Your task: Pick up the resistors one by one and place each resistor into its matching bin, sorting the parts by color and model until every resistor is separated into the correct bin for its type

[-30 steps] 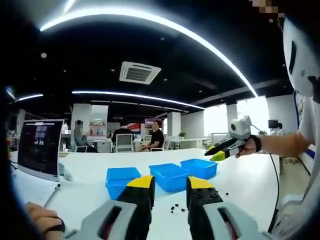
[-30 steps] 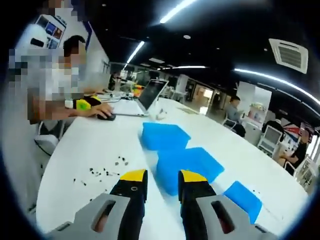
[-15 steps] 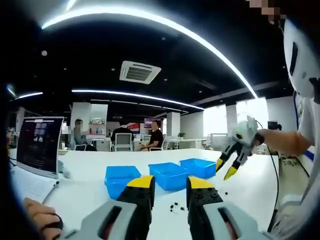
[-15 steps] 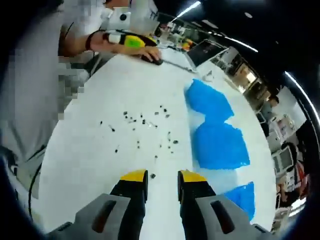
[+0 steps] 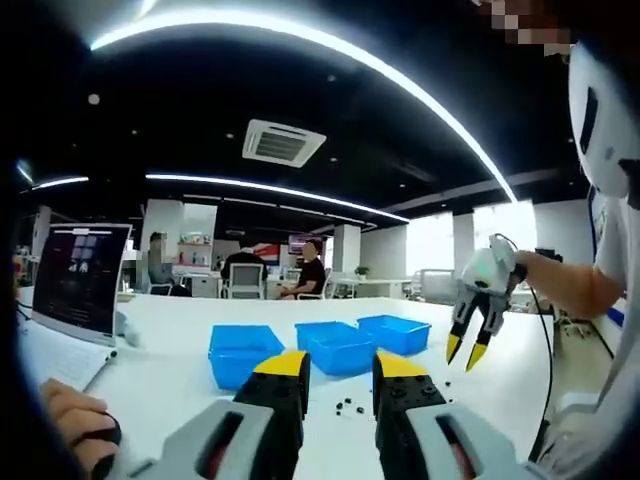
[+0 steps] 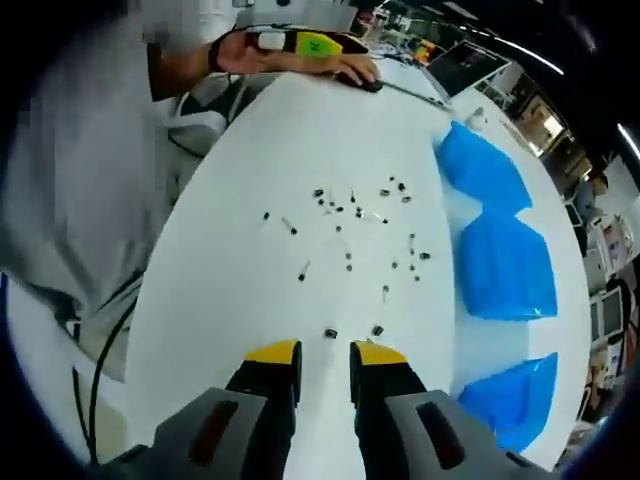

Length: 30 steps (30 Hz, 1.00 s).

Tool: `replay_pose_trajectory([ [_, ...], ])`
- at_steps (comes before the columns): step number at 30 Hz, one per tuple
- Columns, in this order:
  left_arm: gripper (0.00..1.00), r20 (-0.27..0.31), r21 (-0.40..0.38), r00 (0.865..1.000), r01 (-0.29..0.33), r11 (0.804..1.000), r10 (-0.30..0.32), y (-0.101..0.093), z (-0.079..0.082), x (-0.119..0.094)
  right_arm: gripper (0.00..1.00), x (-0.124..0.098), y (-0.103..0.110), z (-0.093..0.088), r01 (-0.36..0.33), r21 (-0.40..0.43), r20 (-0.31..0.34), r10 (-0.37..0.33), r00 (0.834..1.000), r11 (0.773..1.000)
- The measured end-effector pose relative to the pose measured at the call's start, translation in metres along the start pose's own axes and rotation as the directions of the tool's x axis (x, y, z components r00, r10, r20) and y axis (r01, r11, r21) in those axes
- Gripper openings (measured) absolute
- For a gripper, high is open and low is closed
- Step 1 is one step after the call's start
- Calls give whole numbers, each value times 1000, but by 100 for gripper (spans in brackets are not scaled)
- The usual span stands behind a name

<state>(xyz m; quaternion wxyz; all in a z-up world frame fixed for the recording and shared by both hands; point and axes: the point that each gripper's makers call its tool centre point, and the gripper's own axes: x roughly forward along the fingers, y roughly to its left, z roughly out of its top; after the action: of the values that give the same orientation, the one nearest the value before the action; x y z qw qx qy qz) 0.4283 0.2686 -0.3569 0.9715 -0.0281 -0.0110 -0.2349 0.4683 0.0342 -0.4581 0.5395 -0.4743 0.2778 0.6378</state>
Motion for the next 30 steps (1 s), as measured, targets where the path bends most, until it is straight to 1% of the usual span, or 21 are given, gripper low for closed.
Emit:
replay_pose_trajectory([
  [3, 27, 8, 2, 1000, 1, 1000, -1, 2, 2, 0, 20, 9, 1, 1, -16, -8, -17, 16, 1000, 1000],
  [5, 27, 10, 3, 1000, -2, 1000, 2, 4, 3, 0, 19, 12, -3, 0, -14, -23, -34, 14, 999, 1000],
  [6, 27, 11, 3, 1000, -2, 1000, 2, 5, 3, 0, 18, 12, -6, -1, -8, -60, -57, 5, 998, 998],
  [7, 27, 11, 3, 1000, -3, 1000, 3, 5, 4, 0, 18, 13, -8, -2, -8, -115, -79, -1, 997, 993],
  [8, 27, 11, 4, 1000, -4, 1000, 4, 5, 4, -1, 17, 14, -8, -1, -14, -179, -91, -3, 996, 984],
  [9, 27, 11, 4, 1000, -4, 1000, 4, 5, 4, -1, 17, 15, -6, 1, -30, -245, -107, 4, 994, 969],
  [10, 27, 10, 4, 1000, -5, 1000, 5, 5, 4, -2, 17, 18, -2, 4, -60, -313, -127, 20, 992, 948],
  [13, 27, 7, 7, 1000, -7, 1000, 7, 6, 4, -3, 16, 23, 5, 11, -110, -420, -157, 47, 986, 901],
  [15, 27, 8, 7, 1000, -10, 1000, 10, 6, 5, -4, 15, 25, 4, 8, -142, -462, -209, 48, 977, 876],
  [17, 27, 12, 8, 1000, -16, 1000, 16, 7, 6, -5, 15, 25, 3, 2, -181, -478, -265, 55, 963, 860],
  [19, 27, 15, 8, 1000, -21, 1000, 21, 8, 7, -6, 15, 26, 1, 1, -197, -485, -285, 59, 957, 852],
  [23, 27, 19, 6, 999, -30, 1000, 30, 9, 7, -8, 14, 28, 0, 3, -227, -505, -305, 73, 949, 833],
  [26, 27, 13, 1, 999, -36, 999, 36, 12, 4, -9, 14, 30, 2, 3, -246, -512, -313, 88, 946, 823],
  [28, 27, 5, -1, 999, -39, 999, 39, 13, 2, -9, 8, 33, 5, 1, -265, -507, -323, 104, 941, 820],
  [29, 27, 3, 1, 999, -39, 999, 39, 13, 2, -9, 7, 32, 7, 1, -275, -500, -322, 118, 939, 821],
  [30, 27, 4, 4, 999, -38, 999, 38, 13, 4, -10, 7, 32, 6, 1, -274, -505, -322, 116, 940, 819],
])
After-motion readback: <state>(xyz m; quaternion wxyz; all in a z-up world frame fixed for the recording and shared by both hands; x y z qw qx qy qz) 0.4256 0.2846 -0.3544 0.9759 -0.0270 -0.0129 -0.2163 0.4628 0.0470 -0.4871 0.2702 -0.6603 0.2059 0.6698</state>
